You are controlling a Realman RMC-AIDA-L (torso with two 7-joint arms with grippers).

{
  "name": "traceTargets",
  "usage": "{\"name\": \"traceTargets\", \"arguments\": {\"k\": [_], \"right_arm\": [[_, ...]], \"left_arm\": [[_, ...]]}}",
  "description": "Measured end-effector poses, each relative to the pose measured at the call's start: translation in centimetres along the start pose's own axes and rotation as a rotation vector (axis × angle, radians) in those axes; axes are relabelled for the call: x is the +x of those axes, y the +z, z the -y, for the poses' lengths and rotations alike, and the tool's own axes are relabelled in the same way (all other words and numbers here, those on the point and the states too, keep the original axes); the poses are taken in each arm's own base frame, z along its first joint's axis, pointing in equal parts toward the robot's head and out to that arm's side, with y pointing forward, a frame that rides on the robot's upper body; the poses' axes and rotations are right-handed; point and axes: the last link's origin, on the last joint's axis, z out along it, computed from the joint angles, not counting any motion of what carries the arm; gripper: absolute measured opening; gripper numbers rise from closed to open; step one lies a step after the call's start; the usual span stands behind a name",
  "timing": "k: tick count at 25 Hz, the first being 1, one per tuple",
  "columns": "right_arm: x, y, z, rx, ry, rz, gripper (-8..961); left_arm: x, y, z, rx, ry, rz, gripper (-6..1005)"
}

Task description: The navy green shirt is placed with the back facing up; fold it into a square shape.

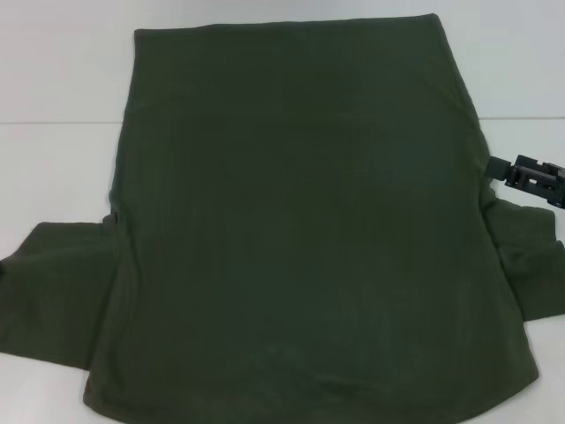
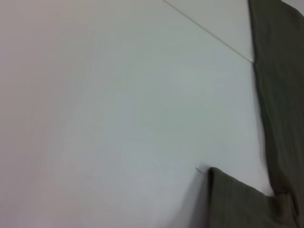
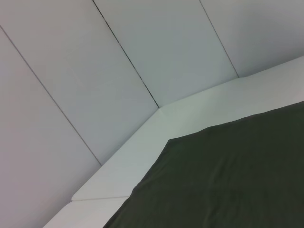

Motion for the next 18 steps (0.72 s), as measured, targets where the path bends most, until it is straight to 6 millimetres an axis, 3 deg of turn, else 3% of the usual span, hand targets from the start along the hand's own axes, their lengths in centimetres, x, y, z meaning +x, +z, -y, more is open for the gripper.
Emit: {"name": "traceTargets", "arguments": {"k": [5, 12, 18], "right_arm": [[-0.2, 0.1, -0.1, -0.003, -0.003, -0.005, 928], [-0.1, 0.0, 0.0, -0.003, 0.000, -0.007, 928], [-0.1, 0.0, 0.0, -0.002, 0.001, -0.007, 928]], "left_arm": [[0.6, -0.5, -2.2, -0.071, 0.037, 0.043, 66], [2.1, -1.8, -7.7, -0.205, 0.076, 0.152, 76], [2.6, -0.3, -11.8, -0.286, 0.091, 0.199, 84]]}}
